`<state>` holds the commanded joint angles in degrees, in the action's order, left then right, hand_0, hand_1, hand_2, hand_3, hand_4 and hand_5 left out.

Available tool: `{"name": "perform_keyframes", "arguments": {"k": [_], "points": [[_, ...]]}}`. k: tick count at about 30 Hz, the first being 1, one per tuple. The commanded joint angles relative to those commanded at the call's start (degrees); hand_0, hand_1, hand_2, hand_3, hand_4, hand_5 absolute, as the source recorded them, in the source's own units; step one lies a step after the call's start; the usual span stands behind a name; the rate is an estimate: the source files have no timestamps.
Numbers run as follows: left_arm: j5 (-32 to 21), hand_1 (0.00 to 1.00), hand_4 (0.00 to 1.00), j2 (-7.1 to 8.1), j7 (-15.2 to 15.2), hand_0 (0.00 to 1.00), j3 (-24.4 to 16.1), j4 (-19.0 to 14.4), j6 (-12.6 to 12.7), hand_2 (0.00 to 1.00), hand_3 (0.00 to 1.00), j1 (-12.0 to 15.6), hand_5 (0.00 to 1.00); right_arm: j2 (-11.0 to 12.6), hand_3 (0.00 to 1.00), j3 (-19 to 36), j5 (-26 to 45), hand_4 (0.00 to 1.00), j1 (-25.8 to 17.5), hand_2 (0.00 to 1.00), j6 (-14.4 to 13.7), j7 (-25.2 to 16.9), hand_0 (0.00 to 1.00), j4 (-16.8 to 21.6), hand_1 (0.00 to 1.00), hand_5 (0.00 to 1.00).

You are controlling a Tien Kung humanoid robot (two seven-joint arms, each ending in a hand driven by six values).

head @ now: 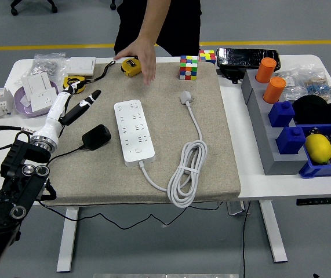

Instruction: Pick up the plug,place it near the board,insert it into the board,press the button

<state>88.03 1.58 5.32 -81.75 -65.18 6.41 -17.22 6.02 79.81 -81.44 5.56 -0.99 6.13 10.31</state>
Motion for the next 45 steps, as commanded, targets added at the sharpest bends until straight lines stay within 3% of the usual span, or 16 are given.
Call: {"name": "perform_keyframes", "arguments": {"k": [1,5,7,13,17,18,20,26,36,37,39,45], "points": [[-2.2,0.942,0.998,-0.37,0.3,0.915,-0.3,-1.4,-0.3,0.885,0.863,1.0,0.998,0.0,0.769,0.1,0.0,0.998,0.0,0.741,0.0,0.0,0.810,0.0,0.745,0.971],[-11.9,0.942,0.998,-1.55,1.7,0.915,-1.0,-7.0,-1.8,0.885,0.863,4.5,0.998,-0.2,0.769,0.3,-0.2,0.998,-0.2,0.741,0.0,0.0,0.810,0.0,0.745,0.971],[-16.8,0.887,0.998,-1.58,2.4,0.859,-1.6,-9.8,-2.8,0.852,0.839,6.1,0.998,-0.2,0.769,0.3,-0.2,0.998,-0.1,0.741,0.0,0.0,0.809,0.0,0.746,0.973],[-31.7,0.881,0.998,-1.58,4.3,0.840,-3.3,-16.0,-5.3,0.847,0.836,9.7,0.998,-0.4,0.769,0.4,-0.3,0.998,-0.2,0.741,0.0,-0.1,0.809,0.0,0.745,0.972],[-40.2,0.881,0.998,-1.58,4.7,0.840,-5.3,-18.0,-5.6,0.847,0.836,11.4,0.998,-0.5,0.769,0.6,-0.7,0.998,-0.2,0.741,0.0,0.0,0.809,0.0,0.745,0.972],[-44.8,0.882,0.998,-1.58,4.6,0.842,-6.9,-18.3,-5.4,0.851,0.841,12.3,0.998,-0.5,0.769,0.7,-0.9,0.998,-0.2,0.741,0.0,0.0,0.809,0.0,0.745,0.972],[-46.0,0.882,0.998,-1.58,4.4,0.842,-8.0,-18.4,-5.3,0.851,0.841,12.9,0.998,-0.6,0.769,0.6,-1.0,0.998,-0.3,0.741,0.0,-0.1,0.809,0.0,0.745,0.972],[-38.1,0.905,0.998,-1.58,3.0,0.870,-13.1,-18.5,-3.8,0.880,0.882,15.8,0.998,-0.6,0.769,0.8,-1.5,0.998,-0.5,0.741,0.1,0.0,0.810,0.0,0.745,0.971],[-18.2,0.934,0.998,-1.58,-0.6,0.905,-18.4,-18.5,-1.8,0.900,0.905,17.8,0.998,-0.8,0.769,1.0,-1.9,0.998,-0.6,0.742,0.1,-0.1,0.809,0.0,0.745,0.970],[-16.7,0.990,0.998,-1.58,-0.8,0.976,-18.6,-18.6,-1.7,0.954,0.988,17.8,0.998,-0.8,0.769,0.9,-1.8,0.998,-0.7,0.741,0.1,-0.1,0.809,0.0,0.745,0.971],[-13.7,0.990,0.998,-1.58,-1.3,0.976,-18.8,-18.7,-1.8,0.954,0.988,17.9,0.998,-0.8,0.769,0.9,-1.9,0.998,-0.7,0.741,0.1,-0.1,0.809,0.0,0.745,0.971],[-16.1,0.998,0.998,-1.58,-0.7,0.998,-18.2,-19.5,-4.3,0.998,0.954,18.2,0.998,-0.7,0.769,1.0,-1.8,0.998,-0.8,0.741,0.1,-0.1,0.810,0.0,0.745,0.970]]}}
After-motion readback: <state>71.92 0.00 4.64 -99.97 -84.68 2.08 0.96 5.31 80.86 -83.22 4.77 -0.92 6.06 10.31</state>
